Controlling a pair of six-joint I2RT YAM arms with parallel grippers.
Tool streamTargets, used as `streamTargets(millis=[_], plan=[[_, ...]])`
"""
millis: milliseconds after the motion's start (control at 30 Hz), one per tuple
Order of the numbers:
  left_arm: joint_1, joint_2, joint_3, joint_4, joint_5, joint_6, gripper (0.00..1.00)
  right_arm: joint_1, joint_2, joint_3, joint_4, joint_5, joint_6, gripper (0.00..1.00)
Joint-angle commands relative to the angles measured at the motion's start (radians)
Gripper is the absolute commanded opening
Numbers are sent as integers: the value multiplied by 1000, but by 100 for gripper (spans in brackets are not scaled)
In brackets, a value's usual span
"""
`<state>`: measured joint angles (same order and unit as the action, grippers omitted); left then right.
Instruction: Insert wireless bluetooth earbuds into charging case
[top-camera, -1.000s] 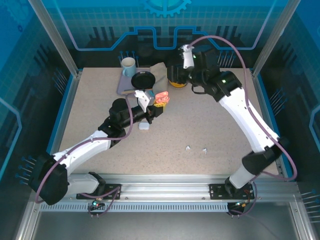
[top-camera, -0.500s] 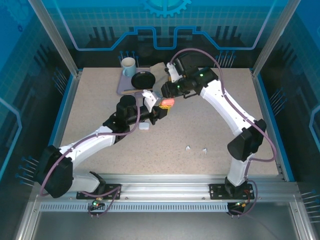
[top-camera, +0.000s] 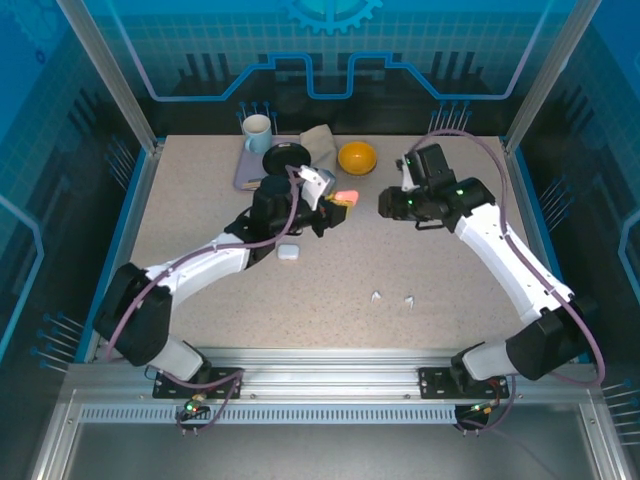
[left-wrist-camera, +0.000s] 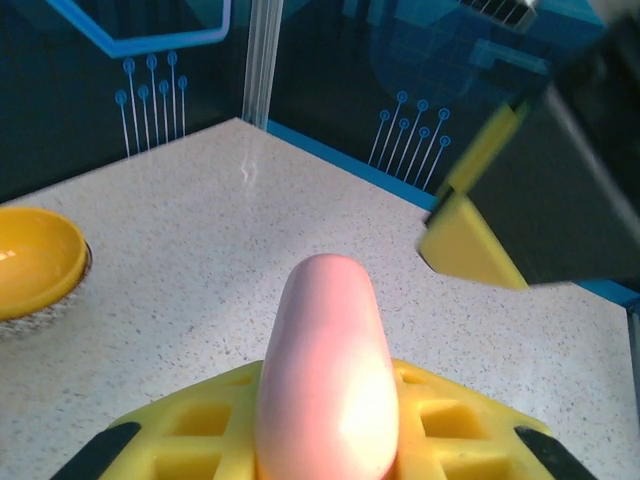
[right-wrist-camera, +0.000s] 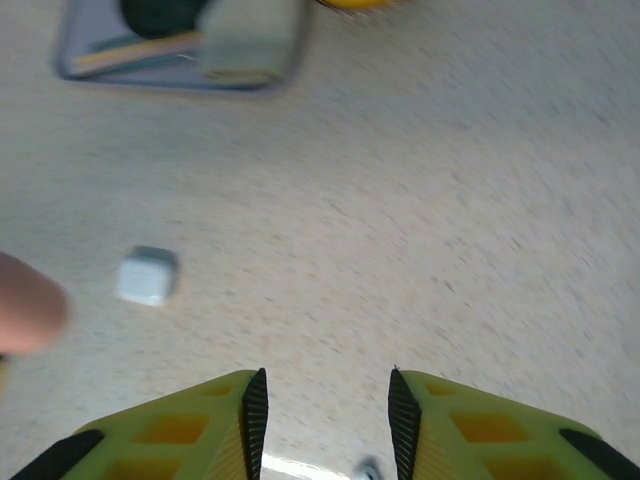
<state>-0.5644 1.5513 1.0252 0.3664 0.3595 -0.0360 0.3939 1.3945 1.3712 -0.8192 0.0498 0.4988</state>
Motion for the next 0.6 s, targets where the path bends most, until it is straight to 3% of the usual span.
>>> streamTargets(millis=[0, 133, 233, 400, 533, 567], plan=[[-22, 102, 78, -77, -11, -126, 0, -23, -63, -108, 71, -1, 84, 40], [-33, 275, 233, -219, 5, -308, 0, -28, -106, -227, 113, -1, 123, 40], [-34, 467, 475, -454, 58, -433, 0, -28, -126, -297, 149, -16, 152, 40], [-48, 700, 733, -614, 193, -492, 0, -12, -142, -345, 167, -12, 176, 40], [-44, 830, 899, -776, 196, -504, 0, -2, -149, -346, 159, -1, 180, 40], [-42, 853, 936, -816, 183, -505, 4, 2, -149, -345, 158, 2, 179, 40]])
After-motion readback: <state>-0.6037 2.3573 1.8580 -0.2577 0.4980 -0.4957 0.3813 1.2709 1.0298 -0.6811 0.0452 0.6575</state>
